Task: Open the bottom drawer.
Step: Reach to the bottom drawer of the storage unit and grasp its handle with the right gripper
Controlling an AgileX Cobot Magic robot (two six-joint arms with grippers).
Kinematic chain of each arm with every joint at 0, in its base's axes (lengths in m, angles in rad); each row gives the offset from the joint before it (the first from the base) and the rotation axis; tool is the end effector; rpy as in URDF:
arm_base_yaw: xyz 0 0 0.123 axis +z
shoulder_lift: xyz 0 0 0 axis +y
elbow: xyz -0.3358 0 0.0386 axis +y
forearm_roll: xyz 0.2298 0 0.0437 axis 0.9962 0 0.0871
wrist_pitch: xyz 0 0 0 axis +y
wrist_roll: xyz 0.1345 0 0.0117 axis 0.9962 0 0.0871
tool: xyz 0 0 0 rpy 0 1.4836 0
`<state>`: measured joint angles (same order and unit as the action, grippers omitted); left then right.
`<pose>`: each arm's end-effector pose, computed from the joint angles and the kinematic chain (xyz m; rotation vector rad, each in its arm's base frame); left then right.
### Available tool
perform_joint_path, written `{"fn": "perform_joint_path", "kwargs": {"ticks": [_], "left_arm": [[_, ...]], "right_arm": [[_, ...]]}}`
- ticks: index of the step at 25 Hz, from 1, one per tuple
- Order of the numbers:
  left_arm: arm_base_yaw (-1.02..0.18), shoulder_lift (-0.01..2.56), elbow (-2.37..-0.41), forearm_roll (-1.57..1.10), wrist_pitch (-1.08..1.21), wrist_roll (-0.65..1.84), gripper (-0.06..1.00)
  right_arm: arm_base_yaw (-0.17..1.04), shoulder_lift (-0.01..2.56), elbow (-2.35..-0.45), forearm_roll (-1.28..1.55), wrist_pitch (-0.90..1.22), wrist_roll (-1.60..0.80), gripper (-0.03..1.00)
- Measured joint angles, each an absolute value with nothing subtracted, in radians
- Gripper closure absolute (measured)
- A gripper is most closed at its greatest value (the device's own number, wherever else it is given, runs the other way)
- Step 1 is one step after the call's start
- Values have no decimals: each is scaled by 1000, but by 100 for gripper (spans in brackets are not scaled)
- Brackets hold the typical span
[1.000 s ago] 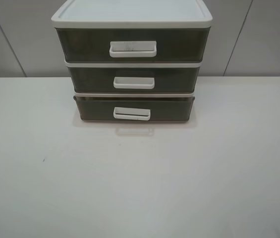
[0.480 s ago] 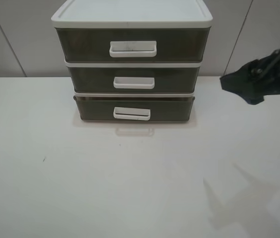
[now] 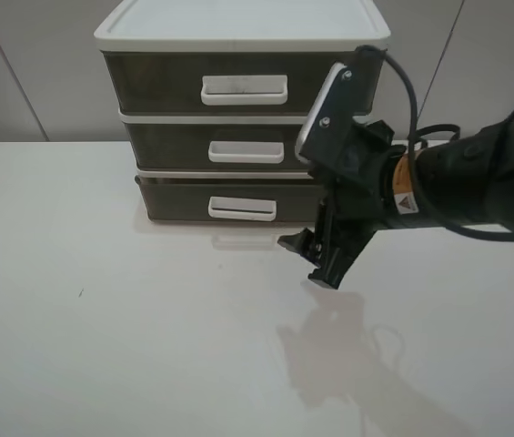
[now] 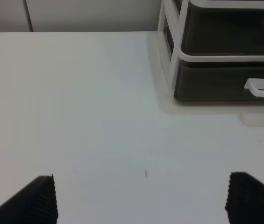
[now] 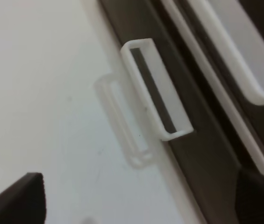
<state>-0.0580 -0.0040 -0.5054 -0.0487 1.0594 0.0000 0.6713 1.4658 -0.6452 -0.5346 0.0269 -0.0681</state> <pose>-0.0362 -0.0036 0.2503 0.0615 2.0330 -0.0947 0.2282 0.1789 0.2300 -1.3786 1.8751 0.0185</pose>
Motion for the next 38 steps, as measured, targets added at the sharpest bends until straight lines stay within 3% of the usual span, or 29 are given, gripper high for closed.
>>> {"fn": "perform_joint_path", "kwargs": {"ticks": [11, 17, 26, 38], "left_arm": [[-58, -4, -505, -49, 1059, 0, 20], [-58, -4, -505, -49, 1059, 0, 20], [-58, -4, -505, -49, 1059, 0, 20], [-58, -4, -505, -49, 1059, 0, 20]], "right_arm": [[680, 1724, -688, -891, 40, -93, 17], [674, 1779, -783, -671, 93, -395, 17], [668, 1832, -795, -389, 0, -689, 17], [650, 1843, -796, -744, -93, -482, 17]]}}
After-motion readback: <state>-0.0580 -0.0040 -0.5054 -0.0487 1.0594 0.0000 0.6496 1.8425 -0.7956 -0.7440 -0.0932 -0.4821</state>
